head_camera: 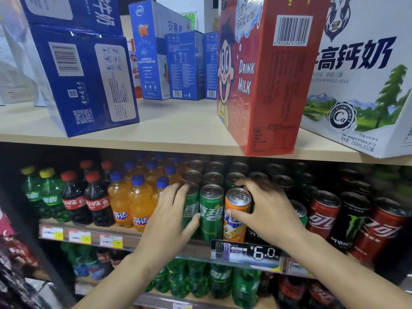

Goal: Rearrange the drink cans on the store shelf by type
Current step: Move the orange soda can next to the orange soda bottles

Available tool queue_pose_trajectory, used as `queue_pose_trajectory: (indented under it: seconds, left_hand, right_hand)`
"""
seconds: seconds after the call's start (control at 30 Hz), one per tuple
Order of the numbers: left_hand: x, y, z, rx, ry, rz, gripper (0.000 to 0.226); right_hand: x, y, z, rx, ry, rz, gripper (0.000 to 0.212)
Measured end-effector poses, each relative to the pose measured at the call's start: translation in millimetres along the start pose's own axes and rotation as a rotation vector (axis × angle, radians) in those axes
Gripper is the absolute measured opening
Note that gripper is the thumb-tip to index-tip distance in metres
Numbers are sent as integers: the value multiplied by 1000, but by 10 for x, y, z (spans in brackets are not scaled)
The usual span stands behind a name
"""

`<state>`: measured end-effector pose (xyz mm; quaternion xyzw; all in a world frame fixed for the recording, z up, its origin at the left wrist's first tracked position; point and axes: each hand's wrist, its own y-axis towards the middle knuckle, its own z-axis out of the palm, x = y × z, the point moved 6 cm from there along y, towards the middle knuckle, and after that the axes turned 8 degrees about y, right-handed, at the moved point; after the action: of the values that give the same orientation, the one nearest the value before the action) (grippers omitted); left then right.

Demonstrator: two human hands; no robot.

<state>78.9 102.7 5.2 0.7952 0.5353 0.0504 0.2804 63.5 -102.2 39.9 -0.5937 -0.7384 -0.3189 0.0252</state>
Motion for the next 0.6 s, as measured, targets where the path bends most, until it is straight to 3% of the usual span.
queue_pose_trajectory:
  seconds: [0.17,0.3,0.6]
  left_hand:
    - [25,71,-24,16,30,-51,59]
    - [-77,149,-66,-13,127,63,51]
    - [-154,261,37,60,231,106,58]
  right_hand:
    - [9,-21,-11,-28,32,-13,59]
    - [9,-77,-66,-66,110,-14,53]
    - [42,-266,-269,-128,315,24,41]
